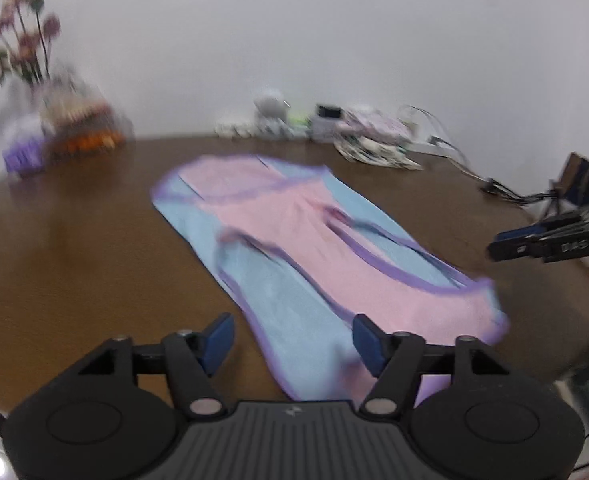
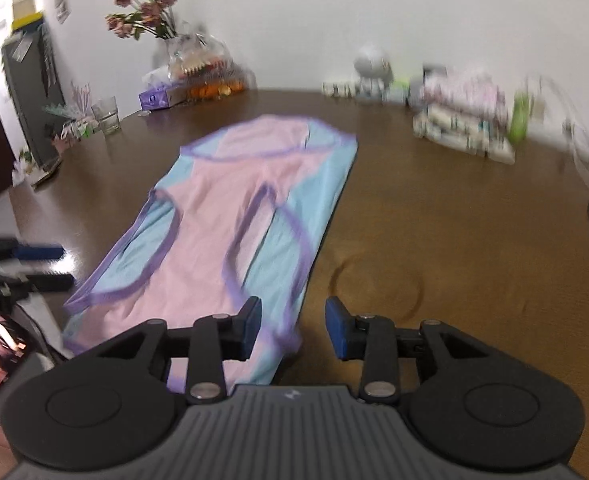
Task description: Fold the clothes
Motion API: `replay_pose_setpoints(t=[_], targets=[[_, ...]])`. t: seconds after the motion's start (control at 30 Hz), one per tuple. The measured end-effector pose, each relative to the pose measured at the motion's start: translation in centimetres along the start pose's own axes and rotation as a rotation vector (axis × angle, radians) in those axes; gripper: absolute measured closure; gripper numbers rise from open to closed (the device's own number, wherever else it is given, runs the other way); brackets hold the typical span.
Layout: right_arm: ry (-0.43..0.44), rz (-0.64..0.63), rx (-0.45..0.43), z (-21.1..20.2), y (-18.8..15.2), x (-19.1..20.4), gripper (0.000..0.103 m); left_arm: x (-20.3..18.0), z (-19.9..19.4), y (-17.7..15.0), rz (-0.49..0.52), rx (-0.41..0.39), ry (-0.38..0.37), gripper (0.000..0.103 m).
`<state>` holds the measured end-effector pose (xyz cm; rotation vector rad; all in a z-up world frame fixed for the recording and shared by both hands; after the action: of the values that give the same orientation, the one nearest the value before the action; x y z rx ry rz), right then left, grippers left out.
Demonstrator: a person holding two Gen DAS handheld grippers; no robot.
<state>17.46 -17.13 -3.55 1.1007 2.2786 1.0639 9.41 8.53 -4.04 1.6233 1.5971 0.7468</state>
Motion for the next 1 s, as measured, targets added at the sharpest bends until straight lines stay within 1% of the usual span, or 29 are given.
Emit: replay_pose_setpoints(t=[0.07, 0.13, 0.17, 0.2, 0.23, 0.3, 0.4, 0.53, 0.57, 0.6, 0.63, 0.67, 0.7, 0.73, 0.8, 0.9, 1.0], targets=[[-0.018, -0.085, -0.006, 1.3, 2.0, 0.0, 0.068, 0.7, 1.4, 1.5, 0.042, -0.003, 0.047, 0.038], [-0.021, -0.168, 0.003, 3.3, 3.7, 0.5, 0.068, 1.2, 3.3, 2.6, 0.091, 0.013, 0.074, 0.039], [-0.02, -0.207, 0.015, 4.6, 4.5, 0.8, 0.068, 1.3, 4.3, 2.9, 0.115, 0.022, 0.088, 0.041], [-0.019, -0.247, 0.026, 6.0, 5.2, 1.1, 0.069, 1.5, 5.2, 3.2, 0.134, 0.032, 0.097, 0.046], [-0.015, -0.274, 0.039, 7.2, 5.7, 1.3, 0.069, 1.7, 6.3, 3.4, 0.152, 0.047, 0.101, 0.049], [-0.003, -0.317, 0.062, 9.6, 6.5, 1.7, 0.074, 2.2, 8.0, 3.6, 0.174, 0.072, 0.1, 0.058], [0.005, -0.373, 0.09, 12.5, 7.1, 2.2, 0.078, 3.0, 10.4, 3.8, 0.2, 0.102, 0.101, 0.059], [0.016, -0.412, 0.125, 14.9, 7.1, 2.3, 0.08, 3.4, 12.5, 4.1, 0.231, 0.122, 0.102, 0.059], [0.022, -0.418, 0.132, 15.3, 7.0, 2.4, 0.084, 3.4, 13.0, 4.1, 0.237, 0.127, 0.1, 0.059], [0.031, -0.423, 0.142, 15.6, 6.9, 2.5, 0.092, 3.4, 13.3, 4.1, 0.243, 0.131, 0.097, 0.061], [0.035, -0.428, 0.146, 15.7, 6.7, 2.6, 0.095, 3.4, 13.5, 4.1, 0.249, 0.132, 0.092, 0.064], [0.034, -0.433, 0.147, 15.7, 6.6, 2.6, 0.098, 3.3, 13.7, 4.1, 0.255, 0.132, 0.087, 0.074], [0.026, -0.44, 0.144, 15.7, 6.6, 2.5, 0.099, 3.2, 13.8, 4.1, 0.261, 0.134, 0.083, 0.088], [0.011, -0.445, 0.139, 15.5, 6.6, 2.2, 0.099, 3.1, 13.9, 4.1, 0.265, 0.138, 0.078, 0.093], [-0.013, -0.427, 0.135, 15.2, 6.8, 1.2, 0.099, 2.8, 13.7, 4.1, 0.301, 0.128, 0.082, 0.098], [-0.048, -0.394, 0.135, 14.9, 6.9, -0.6, 0.099, 2.2, 13.3, 4.1, 0.364, 0.106, 0.091, 0.099], [-0.047, -0.383, 0.148, 14.9, 6.5, -1.3, 0.099, 1.4, 12.8, 4.1, 0.439, 0.088, 0.095, 0.099]])
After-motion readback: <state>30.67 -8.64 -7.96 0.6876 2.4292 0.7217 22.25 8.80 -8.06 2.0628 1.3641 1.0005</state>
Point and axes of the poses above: each gripper's, at about its wrist camera, not at the fingertips, and z roughly the way its jaws point, x to its left, y to its top, the point moved 10 cm from there along z, roughly the way its jaws point, and after that the axes turned 7 degrees about -z, right-handed, at the moved point
